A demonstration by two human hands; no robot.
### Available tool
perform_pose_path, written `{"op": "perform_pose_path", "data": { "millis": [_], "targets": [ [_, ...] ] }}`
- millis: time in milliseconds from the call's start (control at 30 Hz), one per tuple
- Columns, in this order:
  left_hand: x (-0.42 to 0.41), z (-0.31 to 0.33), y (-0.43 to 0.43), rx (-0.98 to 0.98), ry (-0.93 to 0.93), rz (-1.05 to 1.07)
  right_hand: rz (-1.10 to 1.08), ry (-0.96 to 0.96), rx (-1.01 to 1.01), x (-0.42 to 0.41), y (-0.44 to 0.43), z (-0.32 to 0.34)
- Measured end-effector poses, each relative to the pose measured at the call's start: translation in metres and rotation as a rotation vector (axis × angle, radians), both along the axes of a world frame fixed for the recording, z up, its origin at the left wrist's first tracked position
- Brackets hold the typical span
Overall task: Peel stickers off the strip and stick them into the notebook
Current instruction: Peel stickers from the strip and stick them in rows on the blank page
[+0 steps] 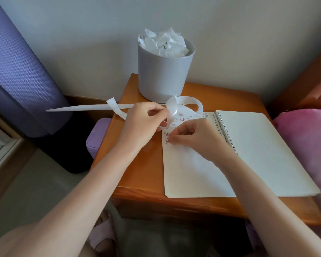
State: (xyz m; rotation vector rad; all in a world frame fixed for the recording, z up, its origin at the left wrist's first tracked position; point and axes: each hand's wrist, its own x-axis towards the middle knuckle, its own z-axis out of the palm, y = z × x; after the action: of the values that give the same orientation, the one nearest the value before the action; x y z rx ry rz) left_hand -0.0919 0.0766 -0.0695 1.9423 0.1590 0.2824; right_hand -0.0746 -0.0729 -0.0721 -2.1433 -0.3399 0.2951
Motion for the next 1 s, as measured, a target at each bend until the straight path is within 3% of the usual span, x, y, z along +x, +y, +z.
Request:
{"op": "perform_pose_path", "data": {
  "millis": [800,1000],
  "targets": [
    [0.000,-0.002,-0.001,0.013,-0.012,-0.017,-0.003,-0.056,-0.025,0.006,-0.002,-0.013],
    [0.001,-0.001,0.000,-0.025,-0.007,-0.053,-0.151,-0.146,0.187,0.010,-0.010,-0.001]
  ]
}}
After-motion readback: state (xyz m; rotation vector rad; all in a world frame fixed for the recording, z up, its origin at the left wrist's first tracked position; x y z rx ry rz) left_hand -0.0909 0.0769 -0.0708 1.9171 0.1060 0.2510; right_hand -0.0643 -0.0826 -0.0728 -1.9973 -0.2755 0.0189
